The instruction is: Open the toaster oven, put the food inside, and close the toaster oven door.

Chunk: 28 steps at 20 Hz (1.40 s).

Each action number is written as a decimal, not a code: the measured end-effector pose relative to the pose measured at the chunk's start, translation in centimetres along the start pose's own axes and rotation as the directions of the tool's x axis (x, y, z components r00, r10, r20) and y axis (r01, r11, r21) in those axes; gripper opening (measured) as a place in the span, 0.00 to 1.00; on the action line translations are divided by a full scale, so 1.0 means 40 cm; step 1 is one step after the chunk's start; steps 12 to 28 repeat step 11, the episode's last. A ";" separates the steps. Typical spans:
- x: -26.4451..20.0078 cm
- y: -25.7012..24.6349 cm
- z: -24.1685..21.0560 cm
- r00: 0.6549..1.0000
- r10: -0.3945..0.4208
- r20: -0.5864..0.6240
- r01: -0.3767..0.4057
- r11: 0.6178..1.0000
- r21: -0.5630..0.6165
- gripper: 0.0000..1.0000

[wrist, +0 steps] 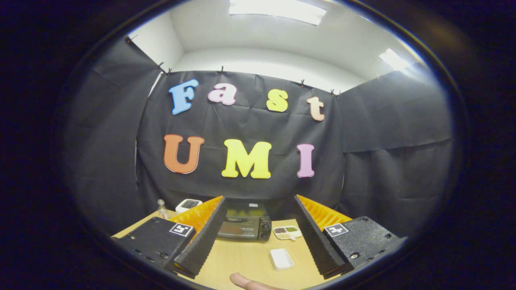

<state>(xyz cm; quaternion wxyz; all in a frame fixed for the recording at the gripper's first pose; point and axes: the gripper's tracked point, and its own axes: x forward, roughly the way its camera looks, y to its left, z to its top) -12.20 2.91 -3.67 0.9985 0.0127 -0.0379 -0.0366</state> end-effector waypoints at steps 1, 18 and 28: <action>-0.014 -0.001 0.005 1.000 0.007 0.007 -0.007 1.000 0.010 1.00; -0.075 0.055 -0.039 0.995 0.101 -0.005 -0.101 0.995 0.022 1.00; -0.075 0.055 -0.039 0.995 0.101 -0.005 -0.101 0.995 0.022 1.00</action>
